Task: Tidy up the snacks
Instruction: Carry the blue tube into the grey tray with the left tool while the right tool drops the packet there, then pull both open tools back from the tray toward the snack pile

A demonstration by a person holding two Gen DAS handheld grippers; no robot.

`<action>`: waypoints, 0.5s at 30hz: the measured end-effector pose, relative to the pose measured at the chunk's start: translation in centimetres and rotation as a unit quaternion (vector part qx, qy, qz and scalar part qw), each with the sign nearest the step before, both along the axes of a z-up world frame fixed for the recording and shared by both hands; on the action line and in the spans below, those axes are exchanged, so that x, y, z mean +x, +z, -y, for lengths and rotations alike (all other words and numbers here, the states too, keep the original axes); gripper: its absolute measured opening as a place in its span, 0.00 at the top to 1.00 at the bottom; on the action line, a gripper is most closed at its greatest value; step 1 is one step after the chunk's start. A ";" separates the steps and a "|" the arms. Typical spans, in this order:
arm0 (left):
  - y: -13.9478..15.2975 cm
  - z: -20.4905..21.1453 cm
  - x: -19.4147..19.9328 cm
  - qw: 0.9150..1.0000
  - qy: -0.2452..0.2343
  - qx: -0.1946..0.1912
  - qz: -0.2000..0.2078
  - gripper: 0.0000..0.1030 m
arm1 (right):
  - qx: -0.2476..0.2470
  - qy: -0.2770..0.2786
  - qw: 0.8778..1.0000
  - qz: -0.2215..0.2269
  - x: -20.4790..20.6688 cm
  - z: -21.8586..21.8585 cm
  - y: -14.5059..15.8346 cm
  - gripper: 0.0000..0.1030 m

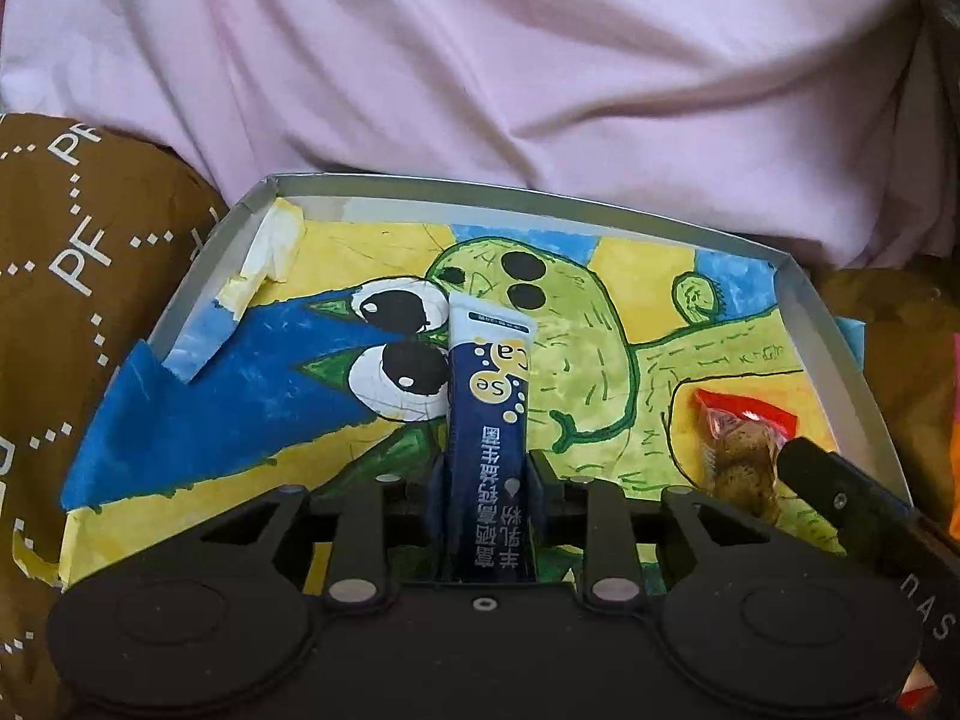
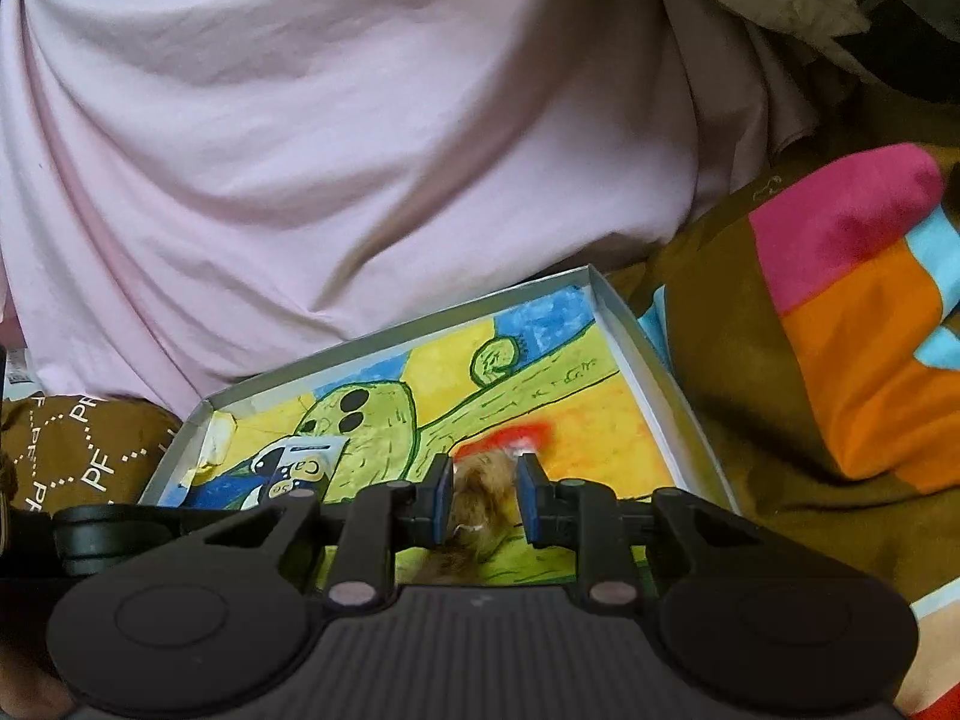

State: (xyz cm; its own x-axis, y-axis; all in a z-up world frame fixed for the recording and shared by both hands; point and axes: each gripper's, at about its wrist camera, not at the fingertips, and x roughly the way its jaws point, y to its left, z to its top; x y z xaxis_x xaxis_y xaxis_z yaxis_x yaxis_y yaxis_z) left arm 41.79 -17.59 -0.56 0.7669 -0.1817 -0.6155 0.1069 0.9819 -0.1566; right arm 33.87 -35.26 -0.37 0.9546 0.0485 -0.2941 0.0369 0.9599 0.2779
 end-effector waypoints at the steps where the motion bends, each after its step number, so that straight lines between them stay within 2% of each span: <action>1: 0.1 0.0 -0.1 1.000 0.003 0.003 0.003 0.64 | -0.004 -0.002 1.000 0.002 -0.1 0.0 0.1 0.71; 5: 0.7 -0.4 -0.6 1.000 0.014 -0.001 0.013 0.39 | -0.024 -0.011 1.000 0.009 -0.5 -0.2 0.4 0.49; 11: 2.4 -2.1 -2.3 0.998 0.041 -0.015 0.038 0.24 | -0.046 -0.028 0.998 0.029 -1.9 -0.5 1.2 0.25; 15: 3.8 -3.6 -4.3 0.996 0.056 -0.024 0.059 0.15 | -0.063 -0.032 0.996 0.053 -4.0 -1.5 2.2 0.13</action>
